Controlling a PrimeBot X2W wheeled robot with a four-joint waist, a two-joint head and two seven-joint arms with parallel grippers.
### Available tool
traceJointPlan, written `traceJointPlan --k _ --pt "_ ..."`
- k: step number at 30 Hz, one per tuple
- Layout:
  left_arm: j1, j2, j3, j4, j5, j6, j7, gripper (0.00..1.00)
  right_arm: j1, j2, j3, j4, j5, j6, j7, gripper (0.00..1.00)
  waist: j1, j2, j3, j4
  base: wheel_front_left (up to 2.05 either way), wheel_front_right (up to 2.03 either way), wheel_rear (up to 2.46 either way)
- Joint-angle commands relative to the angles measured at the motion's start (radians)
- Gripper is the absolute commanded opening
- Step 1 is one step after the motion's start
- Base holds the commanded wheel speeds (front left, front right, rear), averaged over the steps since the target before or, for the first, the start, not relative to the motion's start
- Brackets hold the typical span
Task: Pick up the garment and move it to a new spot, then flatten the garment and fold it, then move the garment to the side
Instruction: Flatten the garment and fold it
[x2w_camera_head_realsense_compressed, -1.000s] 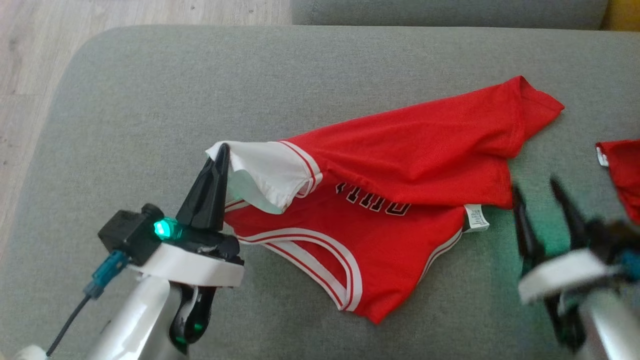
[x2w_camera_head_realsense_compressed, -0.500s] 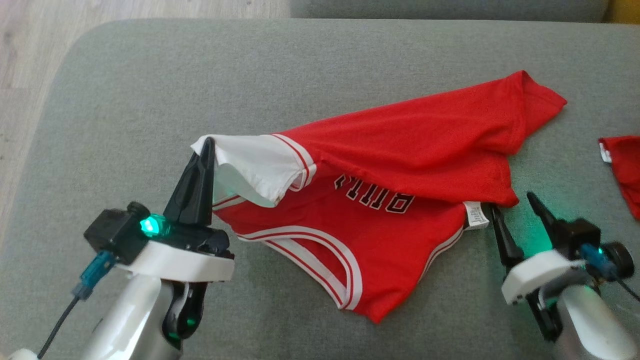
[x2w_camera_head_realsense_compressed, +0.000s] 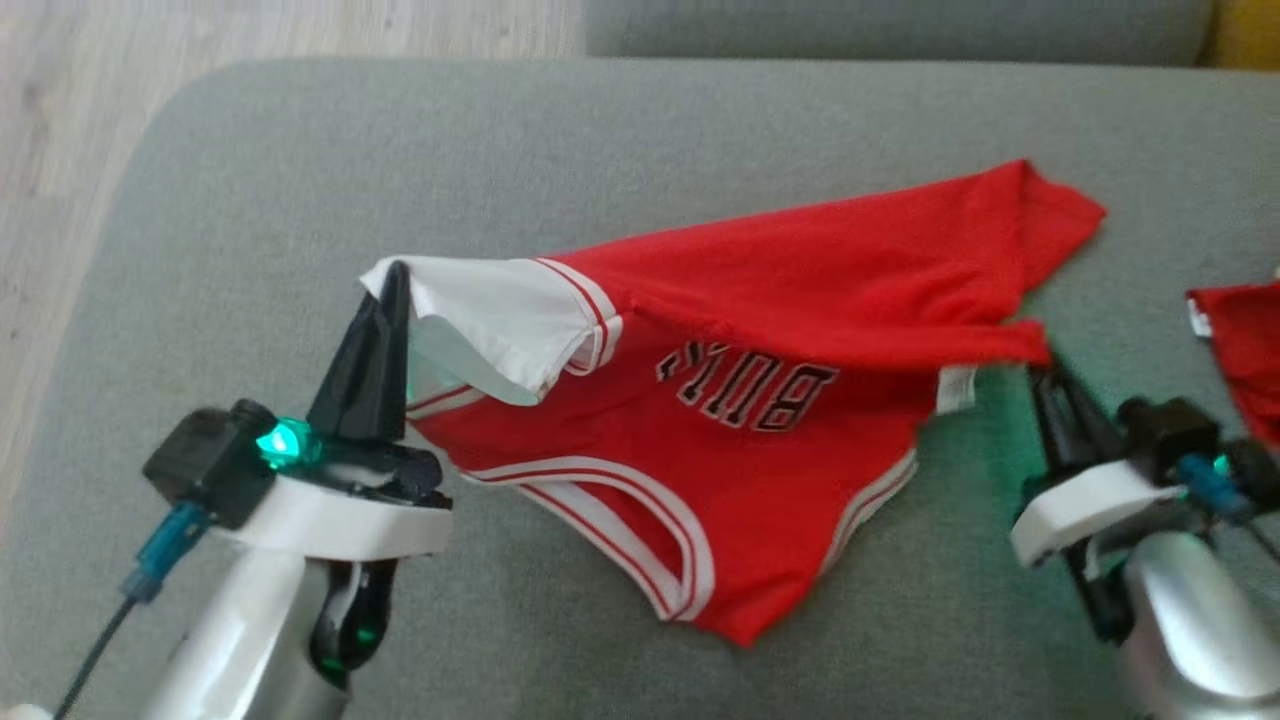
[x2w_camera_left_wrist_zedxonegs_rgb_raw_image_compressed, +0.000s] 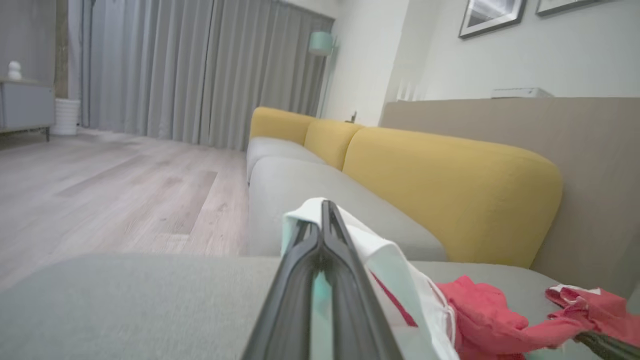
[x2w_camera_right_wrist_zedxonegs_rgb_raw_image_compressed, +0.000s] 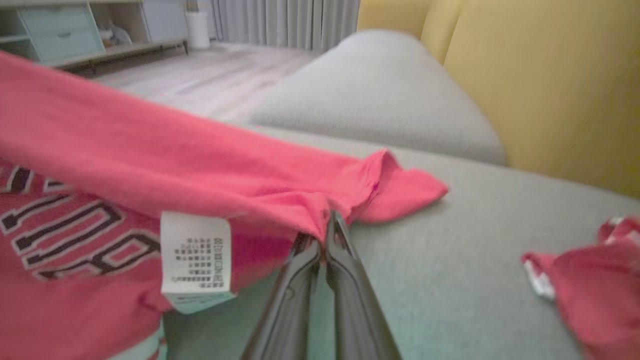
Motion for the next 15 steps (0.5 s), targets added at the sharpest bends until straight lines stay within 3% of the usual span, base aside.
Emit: traceJointPlan --k 1,9,15 --pt "-0.034 0.028 0.057 -0.046 0.017 -0.006 -0.011 0.00 -0.008 -0.025 -0.002 -0.064 -0.014 0.007 -0.004 0.00 -0.0001 0.0000 -0.033 -0.013 0.00 0.00 0.00" --pt "-0.155 0.124 0.092 -0.146 0.080 -0.037 0.012 0.00 -0.061 -0.142 -0.079 -0.291 -0.100 0.007 0.001 0.00 -0.0001 0.0000 -0.160 -0.067 0.00 0.00 0.00" --pt "-0.358 0.158 0.093 -0.148 0.055 -0.062 0.094 0.00 -0.224 -0.232 -0.023 -0.395 -0.099 0.007 0.120 0.00 -0.0001 0.0000 -0.161 -0.075 0.00 0.00 0.00"
